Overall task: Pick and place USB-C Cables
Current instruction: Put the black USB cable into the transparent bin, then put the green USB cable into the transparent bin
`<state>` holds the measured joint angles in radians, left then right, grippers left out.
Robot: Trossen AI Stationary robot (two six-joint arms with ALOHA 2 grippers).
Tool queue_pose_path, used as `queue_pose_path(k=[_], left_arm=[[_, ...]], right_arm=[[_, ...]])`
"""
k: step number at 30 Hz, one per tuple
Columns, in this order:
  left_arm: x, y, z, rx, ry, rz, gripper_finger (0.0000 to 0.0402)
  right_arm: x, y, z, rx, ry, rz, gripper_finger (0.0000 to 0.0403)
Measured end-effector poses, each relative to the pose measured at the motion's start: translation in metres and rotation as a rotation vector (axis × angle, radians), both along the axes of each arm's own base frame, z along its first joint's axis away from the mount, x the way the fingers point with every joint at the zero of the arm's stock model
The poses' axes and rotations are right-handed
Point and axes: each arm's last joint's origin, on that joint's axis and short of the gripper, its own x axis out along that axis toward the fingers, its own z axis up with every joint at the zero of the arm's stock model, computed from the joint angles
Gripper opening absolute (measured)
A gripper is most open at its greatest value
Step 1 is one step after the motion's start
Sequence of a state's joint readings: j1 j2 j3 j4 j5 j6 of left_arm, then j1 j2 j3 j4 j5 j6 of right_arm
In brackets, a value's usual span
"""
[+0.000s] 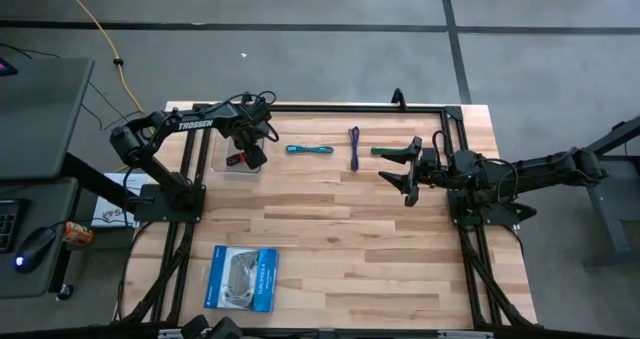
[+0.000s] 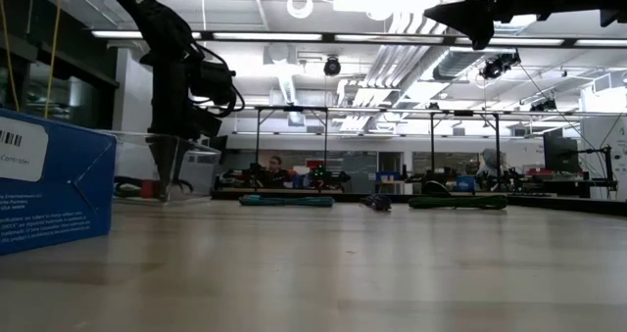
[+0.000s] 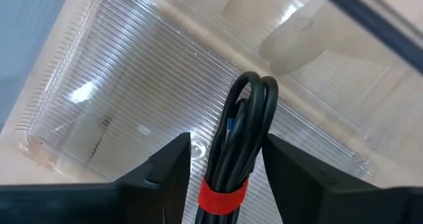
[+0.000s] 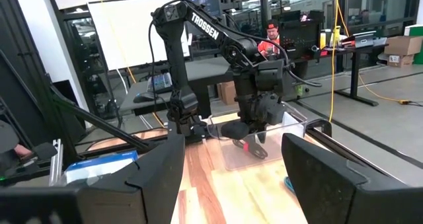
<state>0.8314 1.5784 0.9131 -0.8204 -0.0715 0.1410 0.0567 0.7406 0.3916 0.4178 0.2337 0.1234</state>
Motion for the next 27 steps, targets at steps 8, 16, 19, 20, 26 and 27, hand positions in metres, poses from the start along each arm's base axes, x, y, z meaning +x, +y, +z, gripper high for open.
queue_pose_path(k=[8, 16, 19, 20, 26, 27], left_arm=[[0.0, 0.001, 0.001, 0.001, 0.004, -0.001, 0.0173], [0.006, 0.007, 0.024, 0.002, 0.017, 0.008, 0.0173], [0.008, 0.01, 0.039, -0.006, 0.018, 0.014, 0.0173], [0.009, 0.01, 0.044, -0.005, 0.016, 0.022, 0.0173], [0.011, 0.012, 0.091, 0.116, -0.116, 0.087, 0.0173], [0.01, 0.012, 0.1, 0.156, -0.159, 0.098, 0.0173]], right_arm=[[0.0, 0.0, -0.001, -0.001, 0.008, 0.0, 0.0246], [0.0, 0.0, -0.001, -0.001, 0.007, 0.0, 0.0246], [0.0, 0.0, -0.001, -0.001, 0.007, 0.0, 0.0245], [0.0, 0.0, -0.001, -0.001, 0.007, 0.0, 0.0246], [0.0, 0.0, -0.001, -0.001, 0.009, 0.0, 0.0246], [0.0, 0.0, -0.001, -0.001, 0.01, 0.0, 0.0246]])
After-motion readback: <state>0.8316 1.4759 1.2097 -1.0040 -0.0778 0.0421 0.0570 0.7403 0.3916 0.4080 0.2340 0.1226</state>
